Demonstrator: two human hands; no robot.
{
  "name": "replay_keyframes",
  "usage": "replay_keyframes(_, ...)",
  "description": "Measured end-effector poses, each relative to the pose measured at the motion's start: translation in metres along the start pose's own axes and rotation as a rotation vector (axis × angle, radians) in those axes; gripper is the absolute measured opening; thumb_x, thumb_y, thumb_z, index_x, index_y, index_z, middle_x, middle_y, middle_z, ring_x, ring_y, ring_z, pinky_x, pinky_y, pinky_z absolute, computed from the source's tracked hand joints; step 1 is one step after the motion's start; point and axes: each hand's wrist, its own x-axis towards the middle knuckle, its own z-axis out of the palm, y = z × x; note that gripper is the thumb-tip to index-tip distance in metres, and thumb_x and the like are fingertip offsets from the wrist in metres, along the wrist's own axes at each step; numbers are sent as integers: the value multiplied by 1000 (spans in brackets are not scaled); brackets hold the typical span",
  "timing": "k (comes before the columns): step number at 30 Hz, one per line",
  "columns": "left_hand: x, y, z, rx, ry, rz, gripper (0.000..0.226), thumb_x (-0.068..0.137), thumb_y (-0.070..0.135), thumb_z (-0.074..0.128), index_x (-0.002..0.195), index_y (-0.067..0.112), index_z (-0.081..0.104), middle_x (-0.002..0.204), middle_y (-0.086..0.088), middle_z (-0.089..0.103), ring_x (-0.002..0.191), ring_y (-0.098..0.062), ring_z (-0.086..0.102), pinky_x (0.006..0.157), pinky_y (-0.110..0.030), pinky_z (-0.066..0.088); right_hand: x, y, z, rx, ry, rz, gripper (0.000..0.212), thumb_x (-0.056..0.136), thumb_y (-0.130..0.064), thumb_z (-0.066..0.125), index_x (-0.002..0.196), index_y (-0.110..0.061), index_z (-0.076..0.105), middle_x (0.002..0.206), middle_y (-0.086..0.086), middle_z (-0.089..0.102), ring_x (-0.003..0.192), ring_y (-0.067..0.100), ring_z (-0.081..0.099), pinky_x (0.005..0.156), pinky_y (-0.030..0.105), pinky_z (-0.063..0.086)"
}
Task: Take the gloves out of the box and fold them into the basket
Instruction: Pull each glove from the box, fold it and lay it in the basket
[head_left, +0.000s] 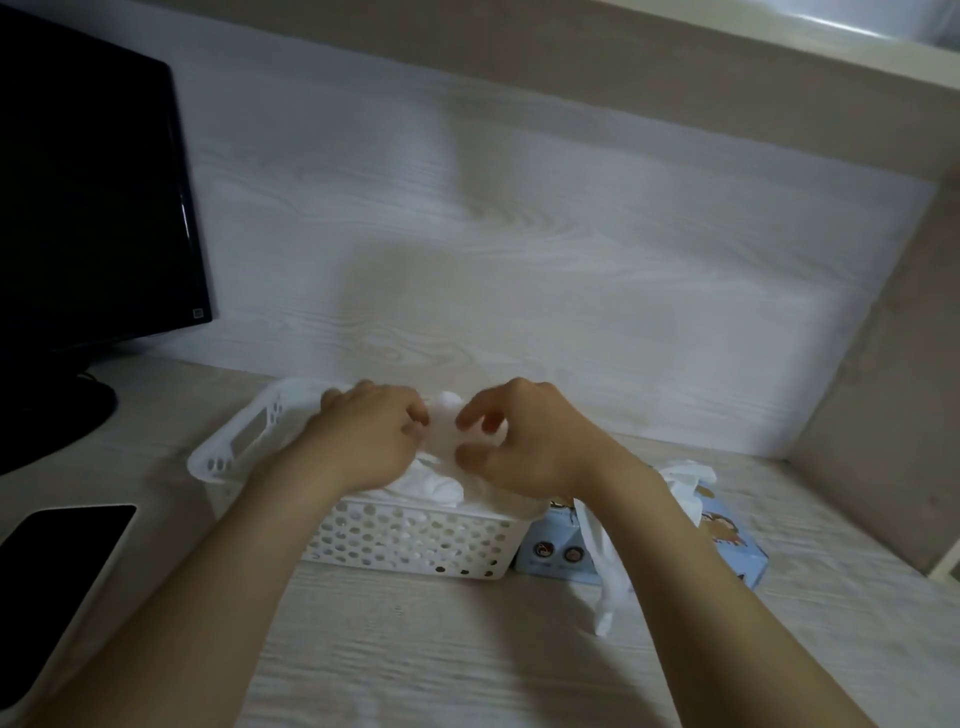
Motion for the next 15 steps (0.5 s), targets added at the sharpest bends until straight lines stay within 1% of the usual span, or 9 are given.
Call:
replay_keyframes(2, -1, 1, 3, 31, -157, -27, 37, 103, 54, 47, 139, 46, 52, 145, -4, 49, 131, -33, 48, 112, -46, 39, -3, 3, 2, -30, -27, 28, 31, 90, -25, 69, 120, -26, 76, 108, -3, 71, 93, 12, 65, 78, 23, 53)
replay_keyframes(5, -3, 0, 2, 98, -271, -60, 51, 99, 67, 47, 148, 55, 36, 153, -6, 37, 134, -39, 44, 112, -50, 40, -7, 6, 4, 52, 55, 86, 30, 88, -16, 64, 113, -25, 78, 98, -3, 70, 87, 13, 68, 80, 33, 61)
replay_keyframes(7, -4, 0, -1, 119, -327, -59, 54, 98, 69, 47, 148, 61, 28, 155, -7, 33, 130, -40, 48, 110, -52, 44, -8, 7, 5, 100, 82, 81, 28, 86, -16, 64, 106, -28, 80, 84, -7, 71, 79, 13, 70, 76, 37, 63)
replay_keyframes(8, -5, 1, -3, 125, -358, -56, 55, 98, 68, 46, 149, 62, 25, 156, -7, 31, 128, -41, 50, 109, -53, 45, -9, 6, 6, 97, 94, 69, 24, 85, -19, 65, 100, -28, 81, 82, -8, 73, 80, 13, 71, 77, 38, 63)
replay_keyframes(9, -5, 2, -4, 133, -387, -54, 55, 99, 67, 46, 149, 63, 23, 158, -8, 28, 127, -42, 51, 109, -53, 46, -10, 6, 8, 63, 119, 48, 21, 83, -23, 65, 96, -28, 82, 87, -9, 75, 87, 13, 71, 82, 38, 62)
replay_keyframes(11, -6, 3, -5, 160, -423, -39, 55, 100, 65, 45, 150, 64, 22, 161, -10, 24, 128, -42, 51, 111, -51, 44, -10, 5, 12, -52, 157, -2, 30, 81, -27, 65, 109, -29, 78, 115, -7, 70, 113, 16, 61, 99, 37, 50)
replay_keyframes(13, -6, 4, -6, 181, -439, -37, 54, 101, 64, 44, 150, 64, 22, 162, -10, 21, 129, -41, 50, 110, -49, 45, -10, 5, 17, -95, 93, -39, 48, 83, -33, 53, 128, -30, 71, 133, -4, 64, 129, 19, 49, 106, 40, 32)
replay_keyframes(14, -6, 5, -7, 181, -440, -49, 55, 100, 62, 44, 150, 65, 22, 162, -9, 20, 130, -41, 49, 109, -48, 47, -10, 6, 18, -87, 46, -47, 53, 83, -38, 44, 128, -29, 71, 129, -4, 68, 130, 20, 49, 105, 42, 27)
replay_keyframes(15, -6, 5, -6, 175, -435, -63, 56, 100, 61, 45, 151, 65, 22, 162, -8, 19, 132, -42, 45, 108, -49, 48, -11, 8, 20, -73, 1, -46, 59, 83, -43, 34, 122, -26, 74, 118, -4, 73, 126, 20, 50, 101, 42, 24)
